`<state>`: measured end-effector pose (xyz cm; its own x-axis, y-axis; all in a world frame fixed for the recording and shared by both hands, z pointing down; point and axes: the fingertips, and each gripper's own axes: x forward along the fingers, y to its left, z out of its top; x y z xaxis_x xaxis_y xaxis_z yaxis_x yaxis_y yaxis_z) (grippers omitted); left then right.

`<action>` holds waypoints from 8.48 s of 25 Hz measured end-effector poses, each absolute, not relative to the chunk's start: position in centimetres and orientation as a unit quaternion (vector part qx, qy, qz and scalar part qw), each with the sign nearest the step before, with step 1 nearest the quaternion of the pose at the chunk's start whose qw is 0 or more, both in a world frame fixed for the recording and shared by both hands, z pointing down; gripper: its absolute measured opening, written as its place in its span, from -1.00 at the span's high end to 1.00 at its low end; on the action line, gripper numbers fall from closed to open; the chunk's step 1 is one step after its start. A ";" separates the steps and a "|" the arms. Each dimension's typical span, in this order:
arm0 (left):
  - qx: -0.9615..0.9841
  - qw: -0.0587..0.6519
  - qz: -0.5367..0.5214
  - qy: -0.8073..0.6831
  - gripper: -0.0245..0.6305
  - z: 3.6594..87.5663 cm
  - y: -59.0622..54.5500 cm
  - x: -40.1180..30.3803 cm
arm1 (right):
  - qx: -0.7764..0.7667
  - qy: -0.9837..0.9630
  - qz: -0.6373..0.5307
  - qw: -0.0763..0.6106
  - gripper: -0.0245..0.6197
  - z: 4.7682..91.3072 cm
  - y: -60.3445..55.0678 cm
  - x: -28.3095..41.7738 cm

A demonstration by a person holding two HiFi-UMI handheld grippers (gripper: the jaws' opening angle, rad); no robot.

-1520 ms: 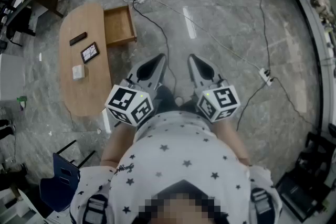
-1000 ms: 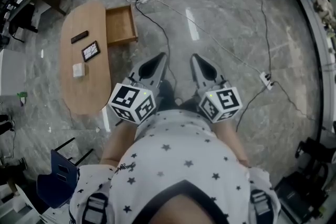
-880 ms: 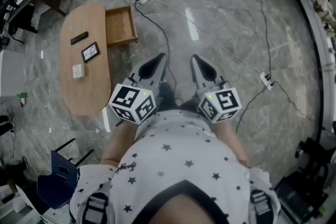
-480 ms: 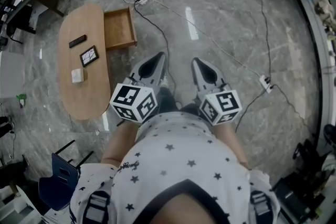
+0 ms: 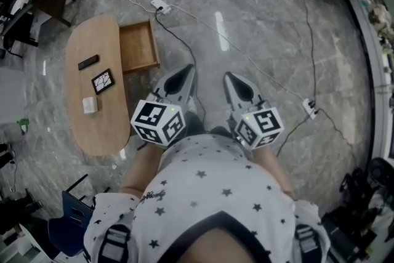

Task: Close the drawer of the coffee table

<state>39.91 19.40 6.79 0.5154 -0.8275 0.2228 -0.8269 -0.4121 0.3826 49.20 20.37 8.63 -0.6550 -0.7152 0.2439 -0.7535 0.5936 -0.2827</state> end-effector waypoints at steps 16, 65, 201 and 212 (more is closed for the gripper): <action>0.840 0.244 0.004 -0.484 0.90 6.5 7.4 34.6 | 0.374 -0.906 0.190 0.060 0.90 8.0 7.9 42.0; 0.625 0.230 -0.077 -0.742 0.90 6.8 -13.7 16.7 | 0.066 -0.976 0.168 0.119 0.90 8.3 -19.0 24.4; 0.221 0.565 0.016 -0.794 0.14 72.3 4.1 13.7 | -0.337 -0.757 -0.219 0.515 0.08 70.3 -27.6 2.7; 0.221 0.570 0.024 -0.791 0.14 72.9 3.9 13.5 | -0.335 -0.734 -0.240 0.540 0.08 73.0 -27.6 2.1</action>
<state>13.49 3.90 72.92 -0.2524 -0.3224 0.9123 -0.3774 0.9010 0.2140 2.14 -27.58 73.04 -0.1911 0.2327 0.9536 0.7509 0.6604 -0.0106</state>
